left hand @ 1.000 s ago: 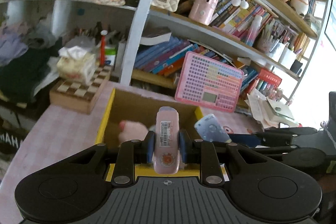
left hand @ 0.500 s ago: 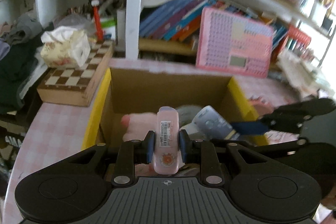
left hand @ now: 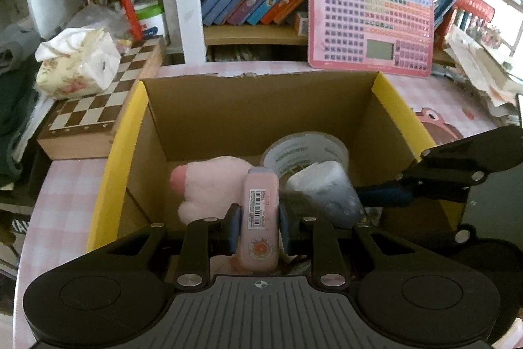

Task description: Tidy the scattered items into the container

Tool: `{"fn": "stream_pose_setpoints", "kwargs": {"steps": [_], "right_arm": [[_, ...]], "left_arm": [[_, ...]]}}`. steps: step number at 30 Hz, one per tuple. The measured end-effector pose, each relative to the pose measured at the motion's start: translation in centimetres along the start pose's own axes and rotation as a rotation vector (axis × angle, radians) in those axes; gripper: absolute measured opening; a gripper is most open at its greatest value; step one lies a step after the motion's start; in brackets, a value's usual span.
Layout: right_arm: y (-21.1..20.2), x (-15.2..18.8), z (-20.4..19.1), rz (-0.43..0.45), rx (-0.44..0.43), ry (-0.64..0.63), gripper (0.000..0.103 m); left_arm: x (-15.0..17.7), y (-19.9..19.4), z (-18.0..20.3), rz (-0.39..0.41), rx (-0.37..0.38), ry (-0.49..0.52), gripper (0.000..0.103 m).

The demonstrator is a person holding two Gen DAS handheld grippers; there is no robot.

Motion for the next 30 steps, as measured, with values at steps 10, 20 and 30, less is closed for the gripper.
{"fn": "stream_pose_setpoints", "kwargs": {"steps": [10,20,30], "right_arm": [[-3.4,-0.6,0.3,0.075,0.020,0.048,0.049],[-10.9,-0.6,0.3,0.260,0.087,0.146,0.057],[-17.5,2.5,-2.2,0.354,0.144,0.202,0.057]], "left_arm": [[-0.8,-3.5,-1.2,0.123,-0.012,-0.052,0.068],[-0.9,-11.3,-1.0,0.298,0.004,-0.073,0.083],[2.2,-17.5,0.0,0.381,0.000,-0.067,0.084]]}}
Point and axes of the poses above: each gripper's, at about its wrist camera, not at the fingertips, and y roughly the way its jaws point, z to its right, x to its underside, the point moved 3 cm from there along y, roughly the way its jaws point, and after that the axes turned 1 degree about -z, right-handed, at the moved point
